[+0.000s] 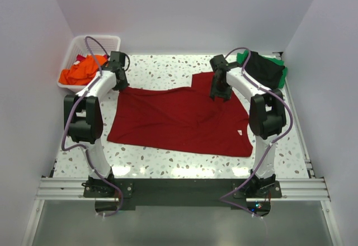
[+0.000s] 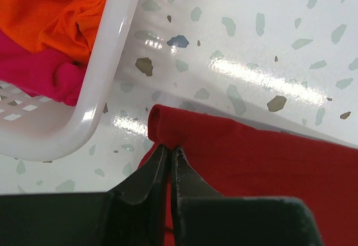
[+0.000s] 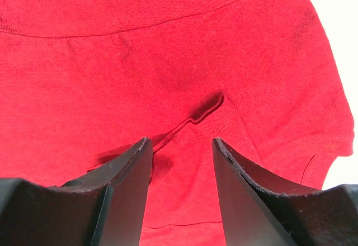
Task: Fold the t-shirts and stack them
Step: Fold the tshirt
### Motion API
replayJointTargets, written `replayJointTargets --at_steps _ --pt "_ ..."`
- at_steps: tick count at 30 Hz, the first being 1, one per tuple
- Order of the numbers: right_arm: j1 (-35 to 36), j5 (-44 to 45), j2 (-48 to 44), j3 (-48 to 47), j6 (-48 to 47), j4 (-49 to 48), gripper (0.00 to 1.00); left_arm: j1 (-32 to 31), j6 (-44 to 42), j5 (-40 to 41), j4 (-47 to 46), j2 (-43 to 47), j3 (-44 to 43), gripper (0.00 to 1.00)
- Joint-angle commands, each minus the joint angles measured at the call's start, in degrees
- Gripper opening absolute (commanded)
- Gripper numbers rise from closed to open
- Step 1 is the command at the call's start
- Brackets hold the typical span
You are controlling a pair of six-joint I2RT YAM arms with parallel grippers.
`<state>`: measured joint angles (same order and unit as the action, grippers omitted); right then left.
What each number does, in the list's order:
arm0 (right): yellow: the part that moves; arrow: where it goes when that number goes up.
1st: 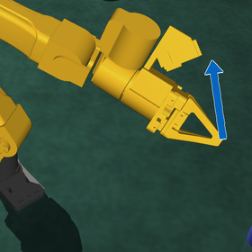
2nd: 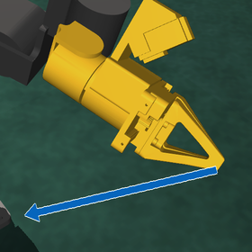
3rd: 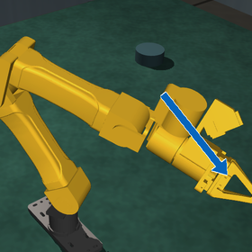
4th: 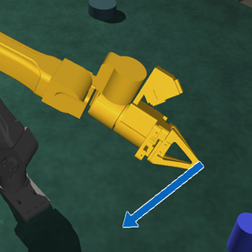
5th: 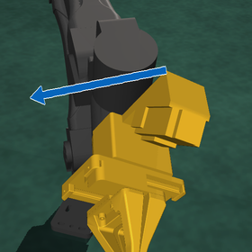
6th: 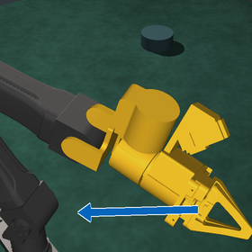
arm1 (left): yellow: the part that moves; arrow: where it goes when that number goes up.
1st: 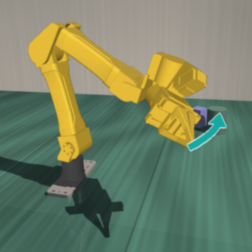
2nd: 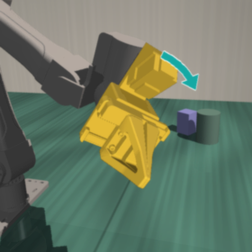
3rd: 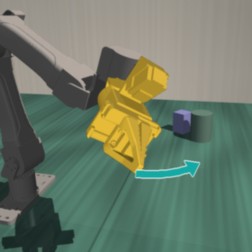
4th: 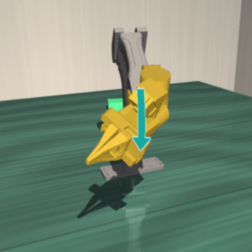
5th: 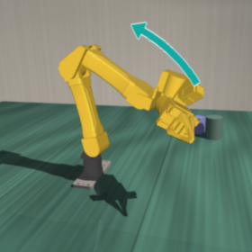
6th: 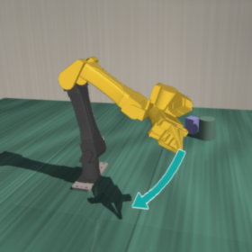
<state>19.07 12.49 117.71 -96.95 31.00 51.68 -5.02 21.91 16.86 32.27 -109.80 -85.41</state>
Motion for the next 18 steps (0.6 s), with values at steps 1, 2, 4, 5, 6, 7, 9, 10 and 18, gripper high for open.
replayJointTargets --at_steps 1,2,4,5,6,7,9,10,18 --pt "-0.1 0.5 -3.6 0.4 -0.6 -0.3 0.51 -0.2 0.5 0.5 -0.7 1.7 -0.8 0.00" --pt "-0.1 0.4 -3.6 0.4 -0.6 -0.1 0.51 -0.2 0.6 0.9 -0.6 1.7 -1.0 0.00" --pt "-0.1 0.3 -3.6 0.4 -0.6 -0.1 0.51 -0.2 0.8 1.0 -0.7 1.8 -0.8 0.00" --pt "-0.1 0.4 -3.5 0.5 -0.6 -0.1 0.51 -0.3 0.8 1.2 -0.9 2.0 -0.7 0.00" --pt "-0.1 0.3 -3.7 0.5 -0.5 -0.2 0.51 -0.2 0.8 1.1 -0.9 2.0 -0.7 0.00" --pt "-0.2 0.4 -3.7 0.5 -0.5 -0.2 0.51 -0.2 0.9 1.0 -0.9 2.2 -0.8 0.00" --pt "-0.2 0.3 -3.7 0.5 -0.6 -0.2 0.51 -0.2 0.9 0.6 -0.8 2.6 -0.8 0.00" --pt "-0.2 0.4 -3.7 0.5 -0.5 -0.2 0.50 -0.2 0.8 0.2 -0.7 2.5 -1.1 0.00" --pt "-0.1 0.3 -3.5 0.4 -0.4 -0.4 0.50 -0.2 0.0 -3.3 3.0 1.0 -4.9 0.10"
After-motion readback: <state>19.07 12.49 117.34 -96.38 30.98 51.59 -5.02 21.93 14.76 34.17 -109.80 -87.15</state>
